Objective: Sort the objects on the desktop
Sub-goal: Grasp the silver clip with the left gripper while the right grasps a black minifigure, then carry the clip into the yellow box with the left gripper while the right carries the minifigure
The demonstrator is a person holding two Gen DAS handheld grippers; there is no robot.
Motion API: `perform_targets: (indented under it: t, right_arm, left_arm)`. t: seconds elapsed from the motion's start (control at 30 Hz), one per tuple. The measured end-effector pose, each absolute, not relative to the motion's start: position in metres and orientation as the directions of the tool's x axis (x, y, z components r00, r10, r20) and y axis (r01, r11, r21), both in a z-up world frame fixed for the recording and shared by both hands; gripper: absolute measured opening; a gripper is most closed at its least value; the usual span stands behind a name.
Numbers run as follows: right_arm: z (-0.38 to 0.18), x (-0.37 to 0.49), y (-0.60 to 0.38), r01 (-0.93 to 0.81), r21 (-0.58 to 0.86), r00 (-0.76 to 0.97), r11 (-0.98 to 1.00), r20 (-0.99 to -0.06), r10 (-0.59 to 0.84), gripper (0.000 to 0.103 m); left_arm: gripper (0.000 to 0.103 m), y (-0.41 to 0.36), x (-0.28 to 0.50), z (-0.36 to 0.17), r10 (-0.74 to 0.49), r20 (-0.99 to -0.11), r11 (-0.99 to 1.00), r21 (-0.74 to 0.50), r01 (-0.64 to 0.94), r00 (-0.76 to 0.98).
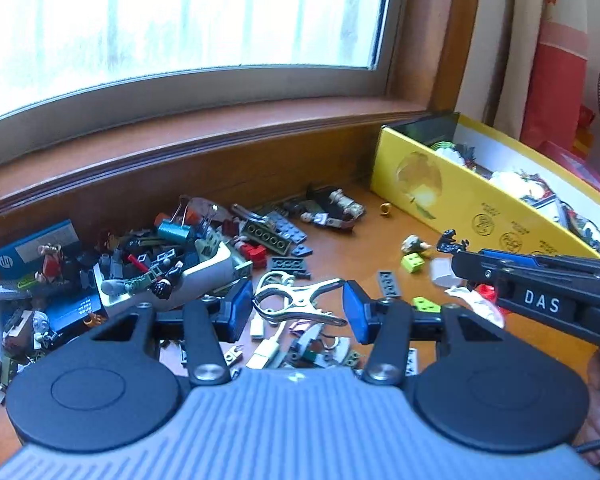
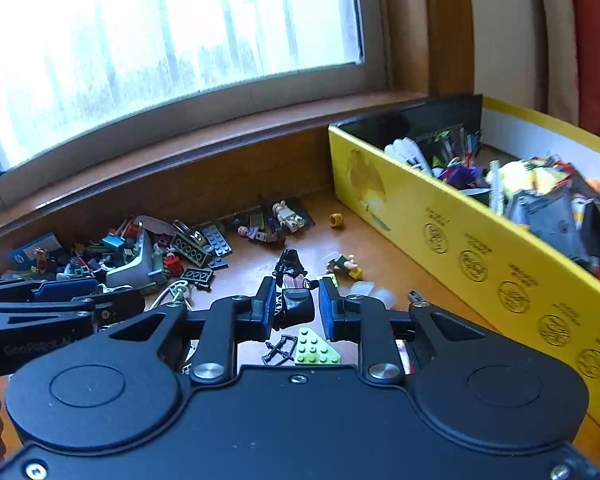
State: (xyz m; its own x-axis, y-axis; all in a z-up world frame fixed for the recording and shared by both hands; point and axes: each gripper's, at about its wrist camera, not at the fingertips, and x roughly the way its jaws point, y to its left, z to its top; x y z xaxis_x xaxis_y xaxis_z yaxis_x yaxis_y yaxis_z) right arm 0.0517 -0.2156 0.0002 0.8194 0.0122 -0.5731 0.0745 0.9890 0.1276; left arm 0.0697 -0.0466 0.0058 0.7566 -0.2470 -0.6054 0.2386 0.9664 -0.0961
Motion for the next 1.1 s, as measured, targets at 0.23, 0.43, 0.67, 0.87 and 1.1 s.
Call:
perform_targets:
  t: [0.23, 0.43, 0.67, 0.87, 1.1]
  right_arm:
    - [0.017, 0.018, -0.215, 0.112, 0.118, 0.835, 0.987, -0.55, -0.029, 0.022]
    - [0.03, -0.021, -0.233, 0.196, 0.126, 0.844, 0.973, -0.527, -0.102, 0.022]
    - [0.045, -0.056, -0.283, 0.274, 0.143, 0.857, 0.951, -0.485, -0.174, 0.022]
    - [0.054, -0.078, -0.345, 0.323, 0.162, 0.857, 0.932, -0.468, -0.215, 0.022]
    - [0.055, -0.083, -0.422, 0.376, 0.167, 0.849, 0.911, -0.456, -0.267, 0.022]
  left_arm:
    - [0.054, -0.053, 0.053, 0.02, -0.284, -0.59, 0.953, -0.087, 0.291, 0.756]
    - [0.054, -0.079, 0.047, 0.031, -0.353, -0.585, 0.922, -0.085, 0.378, 0.73]
    - [0.054, -0.14, 0.042, 0.048, -0.421, -0.571, 0.882, -0.075, 0.465, 0.705]
    - [0.054, -0.204, 0.051, 0.058, -0.452, -0.568, 0.863, -0.083, 0.499, 0.688]
    - [0.054, -0.285, 0.065, 0.067, -0.482, -0.564, 0.837, -0.068, 0.544, 0.671]
